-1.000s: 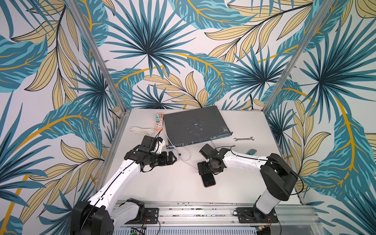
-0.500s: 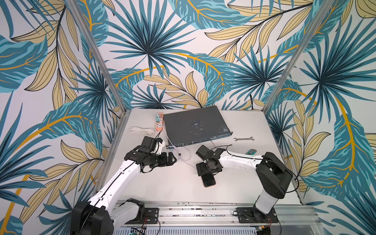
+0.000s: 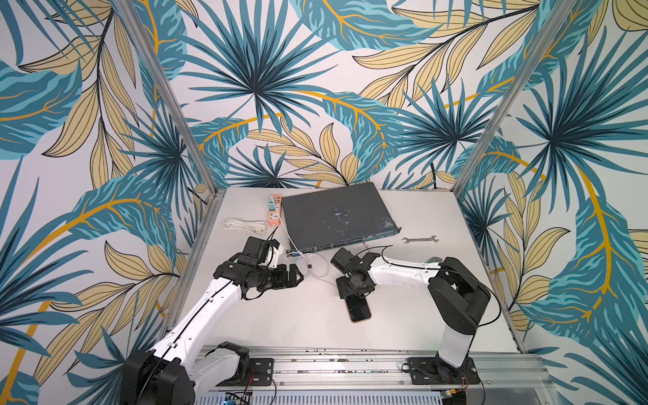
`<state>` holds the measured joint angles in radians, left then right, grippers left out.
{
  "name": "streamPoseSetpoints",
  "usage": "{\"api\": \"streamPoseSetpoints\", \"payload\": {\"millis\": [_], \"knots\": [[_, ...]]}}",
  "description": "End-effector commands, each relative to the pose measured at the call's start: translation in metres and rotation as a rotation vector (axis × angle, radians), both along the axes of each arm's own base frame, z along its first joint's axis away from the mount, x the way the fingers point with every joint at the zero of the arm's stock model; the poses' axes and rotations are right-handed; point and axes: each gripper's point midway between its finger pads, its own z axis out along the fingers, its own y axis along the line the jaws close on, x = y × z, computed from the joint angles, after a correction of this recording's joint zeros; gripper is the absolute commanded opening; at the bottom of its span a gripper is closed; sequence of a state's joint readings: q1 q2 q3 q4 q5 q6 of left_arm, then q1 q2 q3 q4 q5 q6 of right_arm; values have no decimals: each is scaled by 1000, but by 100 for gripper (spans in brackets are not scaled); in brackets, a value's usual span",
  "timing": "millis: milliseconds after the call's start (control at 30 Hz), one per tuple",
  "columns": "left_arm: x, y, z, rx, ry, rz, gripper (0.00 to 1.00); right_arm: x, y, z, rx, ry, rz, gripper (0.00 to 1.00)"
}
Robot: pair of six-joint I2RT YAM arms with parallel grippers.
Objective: Plug the charging cable into the phone
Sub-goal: Pick up the phone at the center of the board, then place the phone at the center of the board.
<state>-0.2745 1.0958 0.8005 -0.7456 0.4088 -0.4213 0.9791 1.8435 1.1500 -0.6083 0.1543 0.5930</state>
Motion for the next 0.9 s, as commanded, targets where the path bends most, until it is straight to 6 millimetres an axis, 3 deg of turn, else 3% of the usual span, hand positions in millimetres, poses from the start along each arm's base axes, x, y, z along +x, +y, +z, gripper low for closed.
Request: {"api": "streamPoseSetpoints", "payload": {"millis": [0, 200, 367, 600, 733, 867], "knots": [[-2, 3, -1, 3, -1, 17, 100, 3, -14, 4, -80, -33, 17, 58], [3, 5, 8, -14, -26, 74, 100, 10, 13, 48, -2, -102, 113, 55], [13, 27, 32, -9, -117, 244, 100, -6, 58, 64, 54, -124, 317, 54], [7, 91, 66, 125, -248, 565, 100, -34, 129, 58, 182, -91, 564, 54], [2, 106, 75, 155, -286, 623, 100, -48, 167, 42, 205, -57, 687, 54], [-5, 113, 79, 157, -312, 658, 100, -60, 193, 16, 172, -15, 789, 55]]}}
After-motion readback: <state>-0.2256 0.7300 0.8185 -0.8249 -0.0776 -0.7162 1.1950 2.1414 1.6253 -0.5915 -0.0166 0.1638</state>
